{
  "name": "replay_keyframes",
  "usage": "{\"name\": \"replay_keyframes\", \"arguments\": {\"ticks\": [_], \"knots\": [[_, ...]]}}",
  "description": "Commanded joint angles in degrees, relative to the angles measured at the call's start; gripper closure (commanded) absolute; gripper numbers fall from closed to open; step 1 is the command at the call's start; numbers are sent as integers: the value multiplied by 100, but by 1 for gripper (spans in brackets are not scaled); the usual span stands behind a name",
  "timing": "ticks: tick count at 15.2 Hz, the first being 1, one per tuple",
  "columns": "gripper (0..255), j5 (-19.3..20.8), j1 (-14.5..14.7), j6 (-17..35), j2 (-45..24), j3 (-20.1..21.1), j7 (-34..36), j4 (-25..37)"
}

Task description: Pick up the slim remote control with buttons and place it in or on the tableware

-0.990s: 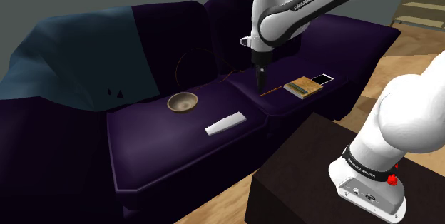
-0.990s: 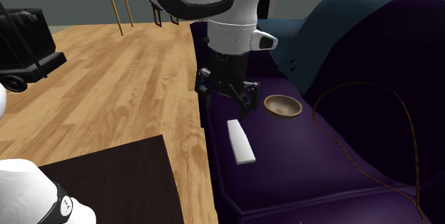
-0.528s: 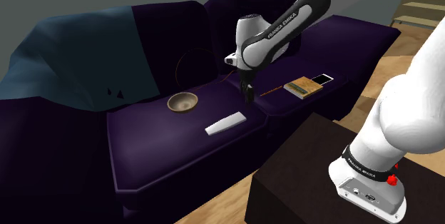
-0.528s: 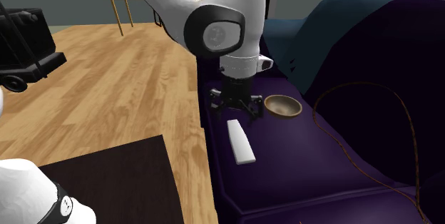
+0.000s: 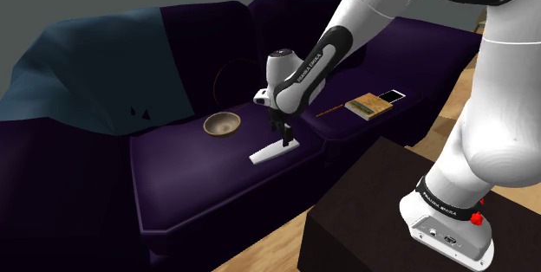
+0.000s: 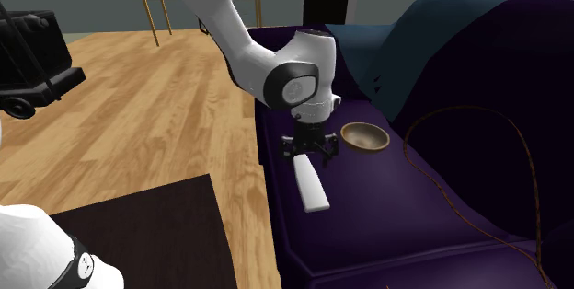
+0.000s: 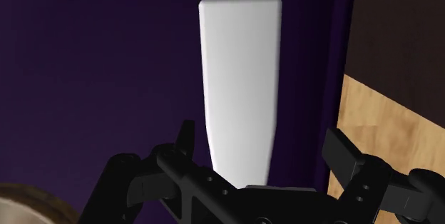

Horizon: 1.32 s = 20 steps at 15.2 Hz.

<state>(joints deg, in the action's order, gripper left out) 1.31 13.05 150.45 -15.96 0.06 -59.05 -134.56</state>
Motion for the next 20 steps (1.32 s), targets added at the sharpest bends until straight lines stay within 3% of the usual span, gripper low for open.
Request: {"name": "replay_keyframes", "arguments": {"ticks": [1, 10, 17, 18, 20], "knots": [[0, 100, 54, 234, -419, 80, -208, 240], [0, 168, 83, 754, -1098, 66, -223, 410], [0, 168, 83, 753, -1098, 66, -223, 412], [255, 168, 83, 752, -1098, 66, -223, 412], [255, 168, 83, 752, -1099, 66, -223, 413]]}}
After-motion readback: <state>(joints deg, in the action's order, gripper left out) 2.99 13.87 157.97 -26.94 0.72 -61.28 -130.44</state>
